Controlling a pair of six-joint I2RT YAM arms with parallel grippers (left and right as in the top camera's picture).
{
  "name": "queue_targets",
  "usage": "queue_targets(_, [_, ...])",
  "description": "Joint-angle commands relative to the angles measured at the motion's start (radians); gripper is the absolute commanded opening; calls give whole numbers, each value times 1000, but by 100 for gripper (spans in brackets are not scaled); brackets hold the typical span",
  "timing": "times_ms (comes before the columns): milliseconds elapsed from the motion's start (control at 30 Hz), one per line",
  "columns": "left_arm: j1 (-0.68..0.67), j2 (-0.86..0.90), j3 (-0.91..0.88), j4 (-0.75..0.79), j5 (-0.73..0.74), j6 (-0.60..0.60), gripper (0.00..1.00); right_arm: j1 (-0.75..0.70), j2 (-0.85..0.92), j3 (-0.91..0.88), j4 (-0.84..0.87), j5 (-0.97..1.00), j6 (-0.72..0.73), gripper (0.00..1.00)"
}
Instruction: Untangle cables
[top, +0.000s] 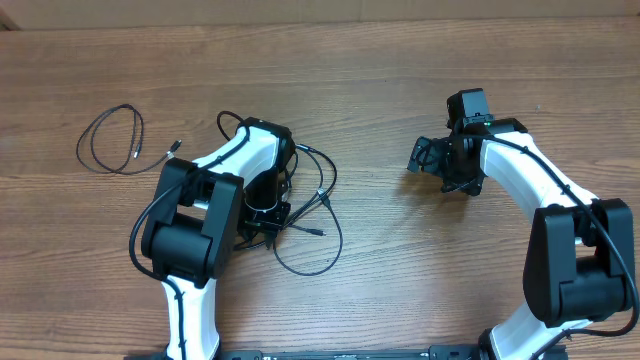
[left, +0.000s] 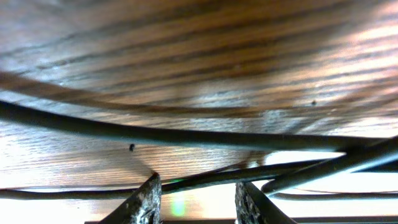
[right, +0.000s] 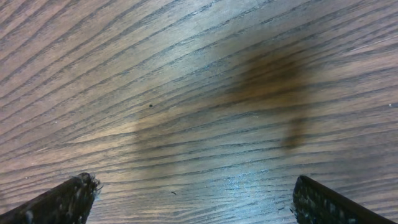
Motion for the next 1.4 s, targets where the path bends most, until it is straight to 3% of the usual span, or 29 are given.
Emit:
queue_targets(0, [-2, 80, -80, 127, 72, 13, 25, 0, 3, 8, 5, -4, 5, 100])
queue_targets(67, [-2, 80, -97, 156, 76, 13, 5, 0, 3, 8, 5, -4, 5, 100])
queue_targets(300, [-2, 55, -100, 191, 96, 13, 5, 0, 3, 8, 5, -4, 5, 100])
queue_targets(500, [-2, -66, -100, 219, 102, 13, 5, 0, 3, 8, 5, -4, 5, 100])
queue_targets(867, [-2, -439, -100, 270, 148, 9, 4, 0, 3, 8, 5, -4, 5, 100])
queue_targets(1367, [-2, -952, -98, 523, 153, -16, 4, 0, 3, 8, 5, -4, 5, 100])
